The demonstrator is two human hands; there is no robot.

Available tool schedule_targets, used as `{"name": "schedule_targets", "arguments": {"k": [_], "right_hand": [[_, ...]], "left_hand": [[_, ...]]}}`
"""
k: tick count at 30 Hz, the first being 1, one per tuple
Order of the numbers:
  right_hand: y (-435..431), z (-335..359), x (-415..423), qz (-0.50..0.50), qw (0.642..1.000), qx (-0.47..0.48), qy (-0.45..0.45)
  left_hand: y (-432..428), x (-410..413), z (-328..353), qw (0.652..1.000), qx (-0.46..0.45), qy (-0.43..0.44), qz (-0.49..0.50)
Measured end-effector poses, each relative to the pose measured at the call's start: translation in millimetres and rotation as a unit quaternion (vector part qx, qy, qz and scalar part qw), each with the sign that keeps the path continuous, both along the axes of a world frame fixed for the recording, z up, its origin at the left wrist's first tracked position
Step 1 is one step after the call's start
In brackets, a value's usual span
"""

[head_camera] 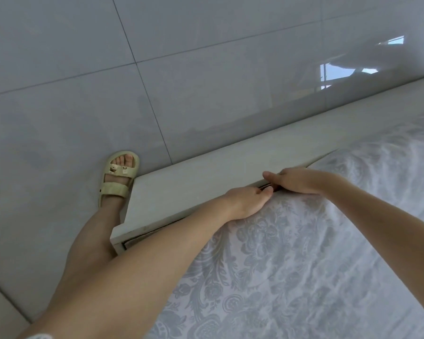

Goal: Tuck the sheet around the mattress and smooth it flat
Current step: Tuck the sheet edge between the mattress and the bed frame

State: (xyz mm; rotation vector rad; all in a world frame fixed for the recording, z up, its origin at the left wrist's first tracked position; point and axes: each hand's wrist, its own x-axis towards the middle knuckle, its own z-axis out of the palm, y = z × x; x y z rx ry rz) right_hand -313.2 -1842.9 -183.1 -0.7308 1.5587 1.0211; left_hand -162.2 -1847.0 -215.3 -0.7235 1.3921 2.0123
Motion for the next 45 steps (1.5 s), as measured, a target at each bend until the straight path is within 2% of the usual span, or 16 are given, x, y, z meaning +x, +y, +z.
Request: {"name": "schedule_targets", "arguments": {"k": [4, 6, 10, 14, 16, 19, 21, 23, 26, 28, 30, 33, 35, 41, 43, 45], "right_hand": [[-6, 4, -58, 0.09, 0.99, -0.067, 0.091], [-1, 6, -89, 0.103, 0.984, -0.065, 0.126], [8, -8, -102, 0.085, 0.989, 0.009, 0.122], [6, -25, -101, 0.05, 0.992, 0.028, 0.109], [8, -24, -104, 0.02, 0.994, -0.01, 0.103], [10, -11, -101, -0.073, 0.976, -0.187, 0.087], [14, 4, -85, -0.11, 0.947, -0.292, 0.076], [24, 18, -51, -0.091, 0.935, -0.34, 0.037], [44, 32, 13, 0.019, 0.936, -0.35, -0.032], [52, 29, 48, 0.099, 0.922, -0.371, -0.05], [53, 25, 77, 0.13, 0.919, -0.366, -0.064], [55, 20, 118, 0.132, 0.917, -0.358, -0.116], [50, 20, 138, 0.119, 0.93, -0.322, -0.134], [29, 3, 176, 0.119, 0.971, -0.179, -0.104], [32, 6, 179, 0.124, 0.965, -0.218, -0.077], [45, 20, 178, 0.122, 0.936, -0.327, -0.039]], "left_hand": [[-2, -9, -6, 0.997, 0.044, -0.061, -0.016], [-3, -11, -10, 0.995, 0.052, -0.081, -0.017], [-2, -15, -13, 0.995, 0.048, -0.087, -0.018], [-5, -11, -21, 0.996, 0.025, -0.08, -0.019], [-9, -5, -26, 0.994, 0.062, -0.084, 0.029], [-24, 14, -25, 0.981, 0.118, -0.092, 0.12], [-32, 40, -24, 0.982, 0.064, -0.101, 0.143], [-35, 75, -18, 0.985, -0.028, -0.1, 0.139], [-27, 126, 21, 0.986, -0.107, -0.096, 0.083], [-10, 153, 45, 0.981, -0.156, -0.109, 0.032], [10, 177, 54, 0.971, -0.211, -0.111, 0.029], [32, 209, 36, 0.962, -0.203, -0.157, 0.092], [46, 227, 17, 0.948, -0.216, -0.19, 0.134], [54, 232, -12, 0.923, -0.214, -0.225, 0.228], [48, 228, 3, 0.911, -0.245, -0.206, 0.26], [52, 230, 28, 0.885, -0.326, -0.17, 0.284]]}}
